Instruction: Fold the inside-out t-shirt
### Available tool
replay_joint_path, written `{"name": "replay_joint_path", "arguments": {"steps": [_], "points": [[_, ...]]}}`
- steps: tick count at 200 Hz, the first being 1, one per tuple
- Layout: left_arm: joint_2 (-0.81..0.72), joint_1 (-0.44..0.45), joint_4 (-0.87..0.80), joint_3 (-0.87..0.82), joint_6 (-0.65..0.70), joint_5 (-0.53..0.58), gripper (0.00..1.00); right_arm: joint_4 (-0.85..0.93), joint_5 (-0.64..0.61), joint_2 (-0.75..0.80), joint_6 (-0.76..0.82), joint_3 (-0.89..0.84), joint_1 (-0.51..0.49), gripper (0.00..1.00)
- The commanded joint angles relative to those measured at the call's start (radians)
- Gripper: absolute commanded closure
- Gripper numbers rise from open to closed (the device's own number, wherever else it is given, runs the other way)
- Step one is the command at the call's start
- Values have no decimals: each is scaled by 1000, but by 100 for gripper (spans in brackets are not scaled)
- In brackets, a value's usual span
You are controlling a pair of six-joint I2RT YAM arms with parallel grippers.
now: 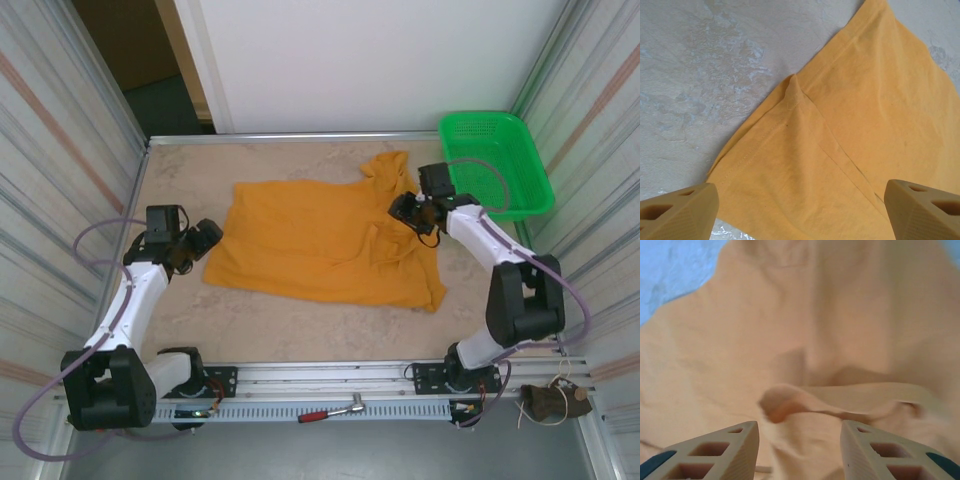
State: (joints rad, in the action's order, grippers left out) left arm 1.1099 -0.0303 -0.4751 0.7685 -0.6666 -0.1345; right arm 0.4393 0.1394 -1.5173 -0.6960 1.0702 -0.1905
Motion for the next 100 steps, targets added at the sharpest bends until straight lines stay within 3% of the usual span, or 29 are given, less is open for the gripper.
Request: {"name": "replay_joint_path", "arguments": {"steps": [1,35,70,100], "points": [[3,13,15,6,-18,-11,14,119,-87,21,65,-72,33,58],[1,15,15,5,-22,-6,14,68,-62,16,52,-145,30,69],[1,17,16,2,-28,-2,14,43,-59,-29,30,-139,-36,74],[-1,17,15,-2,-31,-3,14,41,-88,-62,26,-127,-93,72]]}}
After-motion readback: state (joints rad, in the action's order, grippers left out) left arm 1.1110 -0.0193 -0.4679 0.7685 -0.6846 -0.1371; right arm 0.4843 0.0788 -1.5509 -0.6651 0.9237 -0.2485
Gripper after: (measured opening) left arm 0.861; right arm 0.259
